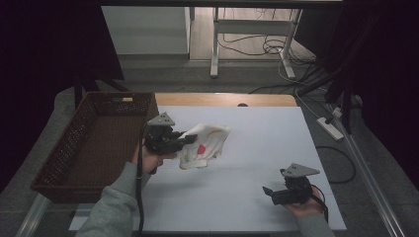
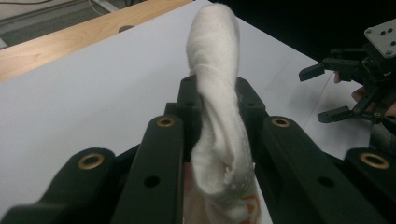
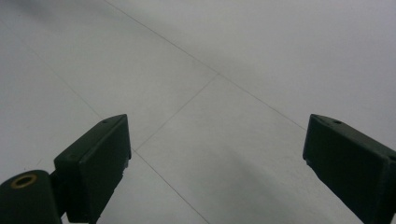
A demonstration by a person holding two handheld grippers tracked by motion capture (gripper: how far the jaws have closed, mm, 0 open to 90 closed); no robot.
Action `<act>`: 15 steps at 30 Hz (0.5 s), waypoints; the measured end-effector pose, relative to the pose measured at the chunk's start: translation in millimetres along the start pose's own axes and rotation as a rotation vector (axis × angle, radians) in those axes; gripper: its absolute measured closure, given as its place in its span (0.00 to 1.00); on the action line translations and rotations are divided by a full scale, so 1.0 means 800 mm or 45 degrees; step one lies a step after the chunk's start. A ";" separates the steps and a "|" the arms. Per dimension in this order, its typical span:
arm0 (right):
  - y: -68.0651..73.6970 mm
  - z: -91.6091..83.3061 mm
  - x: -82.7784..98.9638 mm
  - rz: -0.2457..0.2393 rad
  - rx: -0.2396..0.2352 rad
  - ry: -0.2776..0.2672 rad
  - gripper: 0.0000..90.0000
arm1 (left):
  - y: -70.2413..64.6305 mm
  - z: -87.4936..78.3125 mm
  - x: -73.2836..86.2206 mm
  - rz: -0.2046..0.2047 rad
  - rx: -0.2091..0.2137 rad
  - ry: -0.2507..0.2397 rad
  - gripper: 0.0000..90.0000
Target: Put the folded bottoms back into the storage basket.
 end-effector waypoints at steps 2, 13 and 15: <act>0.000 0.000 0.000 -0.001 0.001 -0.001 0.09 | 0.001 -0.003 0.000 0.000 -0.003 -0.007 0.84; 0.000 0.001 0.001 0.000 0.007 0.007 0.09 | 0.005 -0.019 0.003 -0.017 -0.035 -0.027 0.84; 0.000 0.001 0.001 0.002 0.006 0.004 0.09 | 0.006 -0.020 0.003 -0.018 -0.037 -0.029 0.84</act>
Point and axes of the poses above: each handheld gripper's, and its own axes: z roughly forward along the jaws, x roughly out of its underside, y roughly to its left, the point moved 4 cm from there along z, roughly forward along the jaws, and after that the axes turned 10 degrees about z, right-handed, at the moved point
